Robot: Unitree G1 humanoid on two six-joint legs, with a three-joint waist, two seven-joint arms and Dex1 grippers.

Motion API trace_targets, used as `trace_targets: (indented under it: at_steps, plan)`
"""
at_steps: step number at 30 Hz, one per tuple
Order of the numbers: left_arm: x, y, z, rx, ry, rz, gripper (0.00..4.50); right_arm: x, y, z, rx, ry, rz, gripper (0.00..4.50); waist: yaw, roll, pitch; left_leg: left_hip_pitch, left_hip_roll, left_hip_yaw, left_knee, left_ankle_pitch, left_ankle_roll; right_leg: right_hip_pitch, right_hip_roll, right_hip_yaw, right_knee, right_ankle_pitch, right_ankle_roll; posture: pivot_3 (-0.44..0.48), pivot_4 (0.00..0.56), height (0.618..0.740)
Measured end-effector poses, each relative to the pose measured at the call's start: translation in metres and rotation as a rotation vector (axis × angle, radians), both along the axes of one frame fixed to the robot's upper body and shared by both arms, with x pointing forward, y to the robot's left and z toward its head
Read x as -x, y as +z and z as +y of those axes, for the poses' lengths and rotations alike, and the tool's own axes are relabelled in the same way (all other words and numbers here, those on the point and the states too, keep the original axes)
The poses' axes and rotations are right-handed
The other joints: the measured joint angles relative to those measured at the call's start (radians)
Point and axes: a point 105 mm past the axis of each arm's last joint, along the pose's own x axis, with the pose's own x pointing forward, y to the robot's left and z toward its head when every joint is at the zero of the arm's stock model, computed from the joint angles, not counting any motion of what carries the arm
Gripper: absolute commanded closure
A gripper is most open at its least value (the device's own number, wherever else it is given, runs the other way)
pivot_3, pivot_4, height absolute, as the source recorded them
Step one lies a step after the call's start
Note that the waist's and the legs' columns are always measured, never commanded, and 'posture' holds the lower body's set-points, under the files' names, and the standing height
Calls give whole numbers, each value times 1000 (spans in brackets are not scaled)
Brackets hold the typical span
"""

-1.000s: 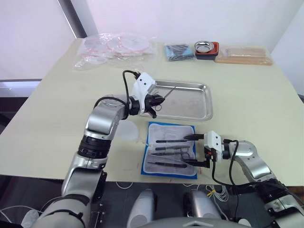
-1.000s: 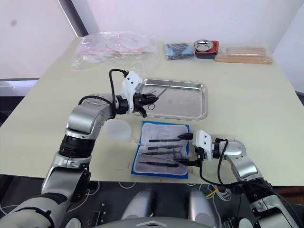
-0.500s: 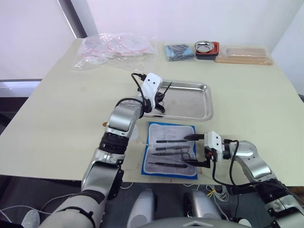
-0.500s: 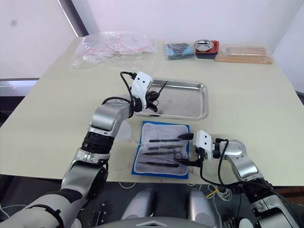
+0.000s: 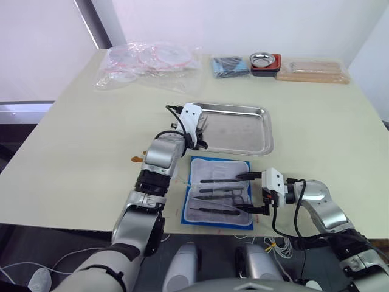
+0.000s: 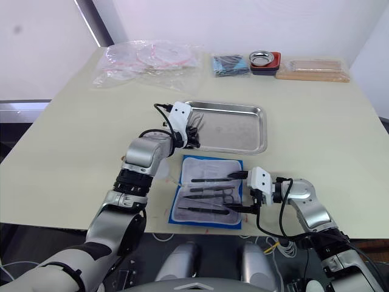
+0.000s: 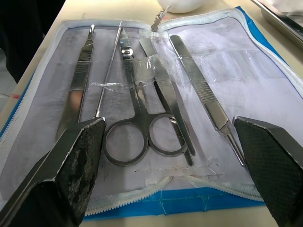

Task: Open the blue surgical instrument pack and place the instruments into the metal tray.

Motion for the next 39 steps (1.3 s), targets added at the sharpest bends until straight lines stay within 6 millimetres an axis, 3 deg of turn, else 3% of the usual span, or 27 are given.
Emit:
trace_targets:
  at_steps: [4, 10, 14, 20, 29, 34, 39]
  plan:
    - [-2, 0, 2, 13, 12, -7, 4417, 0, 0, 0, 0, -1, 0, 0, 0, 0, 0, 0, 0, 0, 0, 0, 0, 0, 0, 0, 0, 0, 0, 0, 150, 740]
    - [-3, 1, 7, -5, 13, -18, 2275, 0, 0, 0, -1, -2, -1, 0, 0, 0, 0, 0, 0, 0, 0, 0, 0, 0, 0, 0, 0, 0, 0, 0, 150, 740]
    - [-4, 2, 12, -34, 17, -31, 2275, 0, 0, 0, -1, -4, -1, 0, 0, 0, 0, 0, 0, 0, 0, 0, 0, 0, 0, 0, 0, 0, 0, 0, 150, 740]
    - [2, 18, 3, -32, -64, -93, 2275, 0, 0, 0, -2, -7, -2, 0, 0, 0, 0, 0, 0, 0, 0, 0, 0, 0, 0, 0, 0, 0, 0, 0, 150, 740]
    - [12, 41, 5, -10, -193, -196, 2275, 0, 0, 0, -3, -7, -1, 0, 0, 0, 0, 0, 0, 0, 0, 0, 0, 0, 0, 0, 0, 0, 0, 0, 150, 740]
    - [31, 50, 0, 39, -390, -255, 2275, 0, 0, 0, -3, -6, -1, 0, -1, 0, 0, 0, 0, 0, 0, 0, 0, 0, 0, 0, -1, 0, 0, 0, 150, 740]
    - [56, 47, 8, 34, -589, -267, 2275, 0, 0, 0, -2, -8, 1, 0, -1, 1, 0, 0, 0, 1, -1, 0, 0, 0, 0, 1, -1, 0, -1, 0, 150, 740]
